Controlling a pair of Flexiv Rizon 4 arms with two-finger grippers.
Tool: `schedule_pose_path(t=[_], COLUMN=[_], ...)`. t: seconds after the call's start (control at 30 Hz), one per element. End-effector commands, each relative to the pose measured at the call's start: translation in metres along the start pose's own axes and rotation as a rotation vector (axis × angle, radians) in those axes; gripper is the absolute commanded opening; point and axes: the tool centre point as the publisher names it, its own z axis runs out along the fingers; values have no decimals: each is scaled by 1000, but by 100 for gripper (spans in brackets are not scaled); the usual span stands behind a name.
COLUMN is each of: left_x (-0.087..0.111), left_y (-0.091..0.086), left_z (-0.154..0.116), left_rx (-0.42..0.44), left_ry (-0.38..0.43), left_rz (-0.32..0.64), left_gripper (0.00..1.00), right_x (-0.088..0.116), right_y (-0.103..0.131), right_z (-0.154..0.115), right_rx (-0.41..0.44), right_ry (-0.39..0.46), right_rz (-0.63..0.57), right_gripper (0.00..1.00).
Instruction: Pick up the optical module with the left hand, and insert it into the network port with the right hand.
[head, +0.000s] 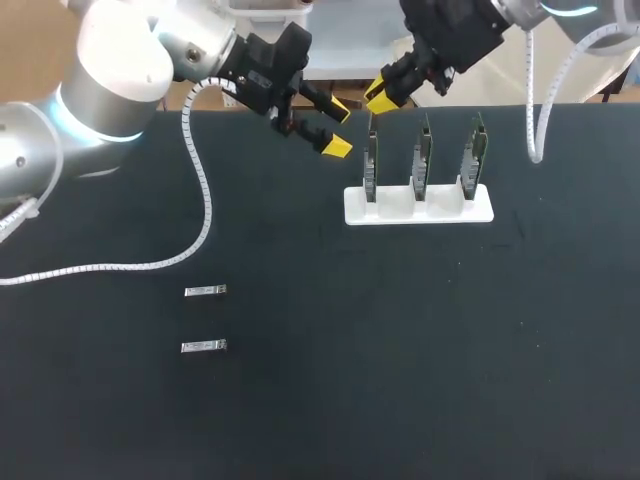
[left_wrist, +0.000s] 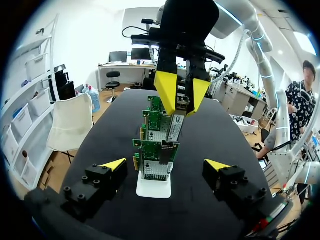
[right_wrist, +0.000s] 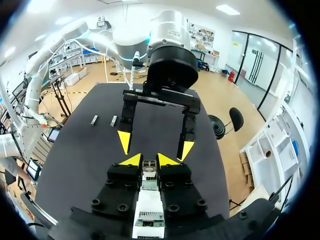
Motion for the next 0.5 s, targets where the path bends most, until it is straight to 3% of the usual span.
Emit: schedule_pose_path(t=[0.03, 0.5], left_x=[-1, -1], left_y=[2, 2], left_z=[0, 0], left_rx=[3, 3], left_ry=[3, 3], left_rz=[1, 1], left_gripper=[100, 100], right_x=[1, 4], right_y=[-1, -6], right_z=[1, 3], right_rx=[-1, 0], right_ry=[4, 21], right_rz=[1, -3], right_gripper=[0, 0])
